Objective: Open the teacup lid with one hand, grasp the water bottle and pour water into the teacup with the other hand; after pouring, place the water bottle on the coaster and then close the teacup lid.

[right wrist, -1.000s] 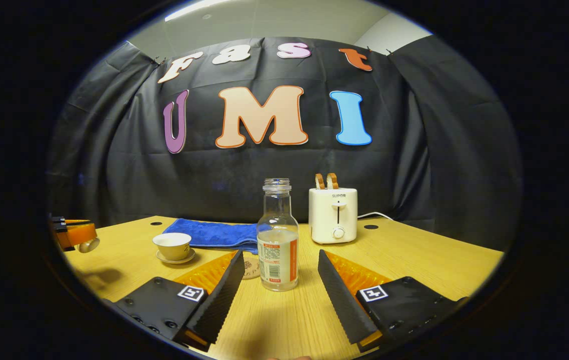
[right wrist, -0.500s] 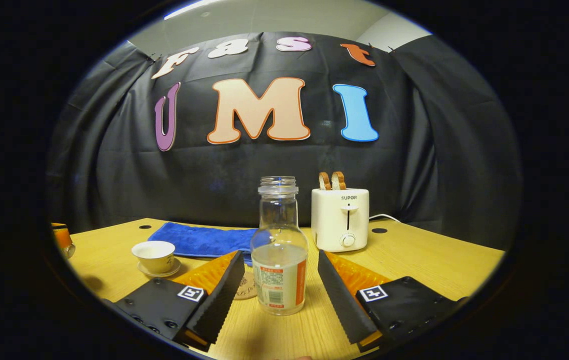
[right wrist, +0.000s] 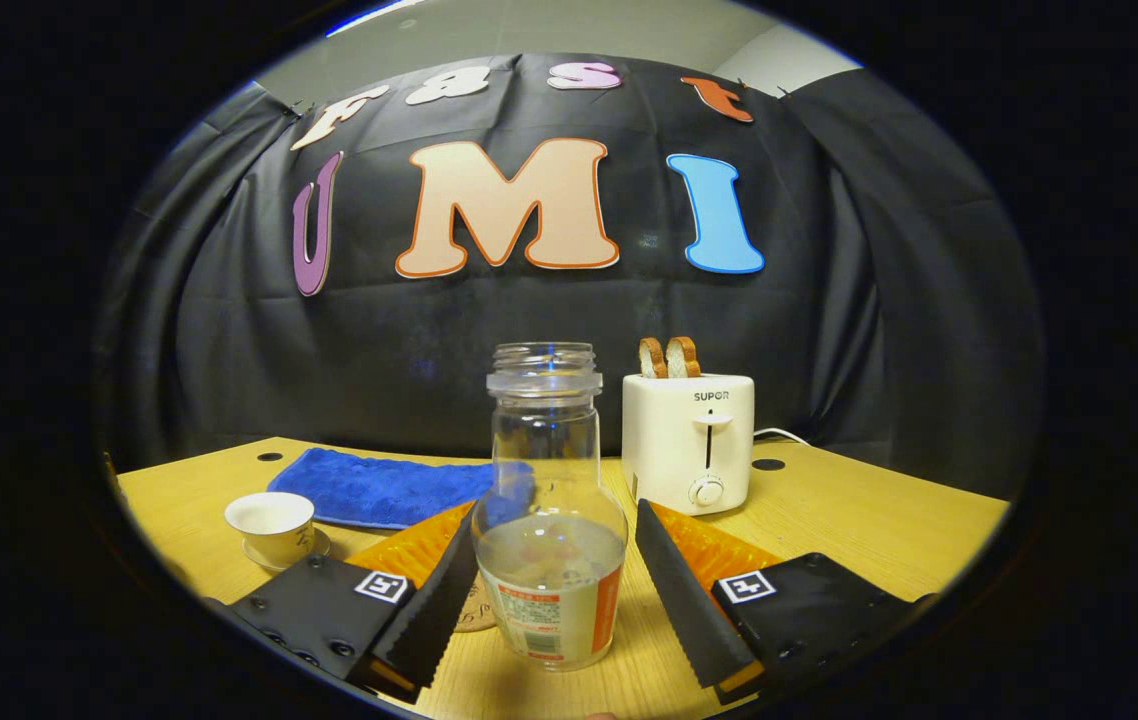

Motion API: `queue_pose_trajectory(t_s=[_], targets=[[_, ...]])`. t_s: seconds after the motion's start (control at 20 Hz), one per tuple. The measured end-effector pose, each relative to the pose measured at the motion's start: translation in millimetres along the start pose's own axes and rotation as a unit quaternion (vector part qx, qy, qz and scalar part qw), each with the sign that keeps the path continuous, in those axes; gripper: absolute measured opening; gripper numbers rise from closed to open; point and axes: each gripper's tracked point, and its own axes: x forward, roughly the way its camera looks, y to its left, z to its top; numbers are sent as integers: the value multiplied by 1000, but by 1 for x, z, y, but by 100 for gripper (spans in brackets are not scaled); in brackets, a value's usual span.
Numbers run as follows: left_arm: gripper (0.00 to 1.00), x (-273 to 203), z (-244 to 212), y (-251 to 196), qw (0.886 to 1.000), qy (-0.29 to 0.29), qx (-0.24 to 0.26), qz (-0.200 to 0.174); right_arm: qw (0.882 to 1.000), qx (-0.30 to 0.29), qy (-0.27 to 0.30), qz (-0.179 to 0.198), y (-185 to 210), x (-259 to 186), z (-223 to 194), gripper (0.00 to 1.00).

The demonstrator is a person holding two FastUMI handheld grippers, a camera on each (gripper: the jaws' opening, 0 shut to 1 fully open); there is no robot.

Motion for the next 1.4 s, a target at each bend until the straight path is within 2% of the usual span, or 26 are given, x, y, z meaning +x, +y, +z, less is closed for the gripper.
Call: queue_pose_trajectory(t_s=[0.2,0.3,0.7,0.8,0.95,1.05,1.15,1.25,1.4], targets=[[20,1,0,0,1000,0,0,0,1000,0,-2,6,4,4,0,96],[20,1,-1,0,1000,-1,0,-1,1000,0,1,5,3,7,-1,81],[20,0,-1,-3,1000,-2,0,-5,1000,-7,2,6,6,4,-2,69],[20,1,-1,-2,1000,-2,1,-5,999,-34,0,8,14,2,1,69],[20,1,-2,-6,1000,-3,1,-12,992,-124,-4,21,31,1,4,69],[20,1,-1,-8,1000,-3,0,-19,982,-188,9,31,47,4,2,68],[20,1,-1,-11,1000,-3,1,-29,961,-274,6,37,61,9,6,69],[20,3,-2,-9,999,-3,1,-35,934,-355,-8,37,73,12,12,69],[20,5,-2,10,1000,-1,0,-24,884,-463,-21,56,101,16,9,69]])
